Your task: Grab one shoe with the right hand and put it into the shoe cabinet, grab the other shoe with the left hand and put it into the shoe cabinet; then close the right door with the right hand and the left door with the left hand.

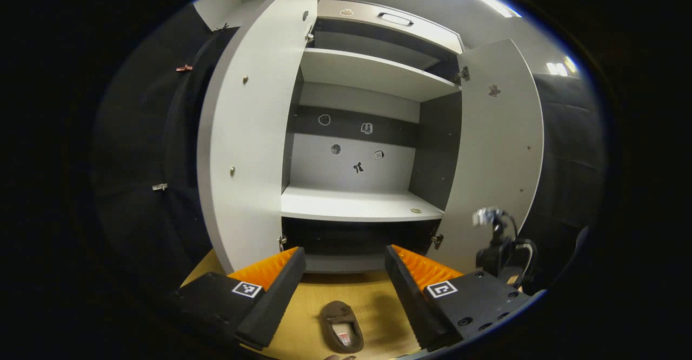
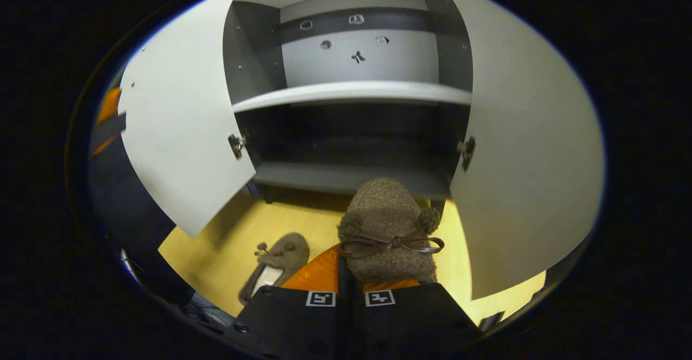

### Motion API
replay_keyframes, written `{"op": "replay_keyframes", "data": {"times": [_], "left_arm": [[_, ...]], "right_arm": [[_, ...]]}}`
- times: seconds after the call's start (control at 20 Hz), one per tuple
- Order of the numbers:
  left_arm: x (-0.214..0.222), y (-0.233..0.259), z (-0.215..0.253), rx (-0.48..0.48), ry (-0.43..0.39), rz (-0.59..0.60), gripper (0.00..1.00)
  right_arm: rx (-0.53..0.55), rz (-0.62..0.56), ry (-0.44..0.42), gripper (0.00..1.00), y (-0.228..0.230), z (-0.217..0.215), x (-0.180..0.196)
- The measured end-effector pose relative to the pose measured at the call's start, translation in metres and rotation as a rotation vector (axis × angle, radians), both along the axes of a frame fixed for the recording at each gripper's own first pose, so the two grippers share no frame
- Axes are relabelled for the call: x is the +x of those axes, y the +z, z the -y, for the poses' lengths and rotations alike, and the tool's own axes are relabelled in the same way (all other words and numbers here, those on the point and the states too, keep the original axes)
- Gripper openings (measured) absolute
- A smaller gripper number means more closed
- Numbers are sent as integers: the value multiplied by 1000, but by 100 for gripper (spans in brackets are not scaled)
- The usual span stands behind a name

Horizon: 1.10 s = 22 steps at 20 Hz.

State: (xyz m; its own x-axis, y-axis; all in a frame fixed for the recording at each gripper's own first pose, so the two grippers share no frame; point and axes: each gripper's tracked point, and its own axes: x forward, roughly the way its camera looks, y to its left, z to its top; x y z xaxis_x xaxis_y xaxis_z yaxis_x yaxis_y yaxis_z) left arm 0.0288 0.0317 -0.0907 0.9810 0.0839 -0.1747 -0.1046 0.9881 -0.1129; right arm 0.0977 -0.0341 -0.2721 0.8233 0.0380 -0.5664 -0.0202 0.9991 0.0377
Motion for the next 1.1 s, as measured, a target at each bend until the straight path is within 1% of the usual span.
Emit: {"op": "replay_keyframes", "data": {"times": [0.15, 0.3, 0.4, 0.5, 0.7, 0.9, 1.0, 1.1], "left_arm": [[-10, -2, 2, -10, 6, -12, 94], [-18, -2, 7, -10, 13, -16, 94], [-21, -3, 11, -22, 17, -15, 94], [-23, -7, 14, -43, 25, -24, 94], [-23, -12, 11, -86, 63, -34, 94], [-24, -20, -7, -92, 135, -54, 94], [-25, -24, -17, -90, 174, -65, 94], [-27, -27, -27, -83, 214, -74, 94]], "right_arm": [[-35, 122, 22, 5, 67, -1, 36], [-70, 225, 48, 5, 126, -3, 80], [-72, 286, 34, 5, 164, 2, 115], [-58, 317, 4, 5, 189, 9, 154], [-85, 313, -22, 5, 200, 23, 233], [-93, 295, -40, 4, 197, 32, 302], [-81, 261, -53, 4, 183, 37, 329], [-74, 218, -63, 4, 161, 40, 347]]}}
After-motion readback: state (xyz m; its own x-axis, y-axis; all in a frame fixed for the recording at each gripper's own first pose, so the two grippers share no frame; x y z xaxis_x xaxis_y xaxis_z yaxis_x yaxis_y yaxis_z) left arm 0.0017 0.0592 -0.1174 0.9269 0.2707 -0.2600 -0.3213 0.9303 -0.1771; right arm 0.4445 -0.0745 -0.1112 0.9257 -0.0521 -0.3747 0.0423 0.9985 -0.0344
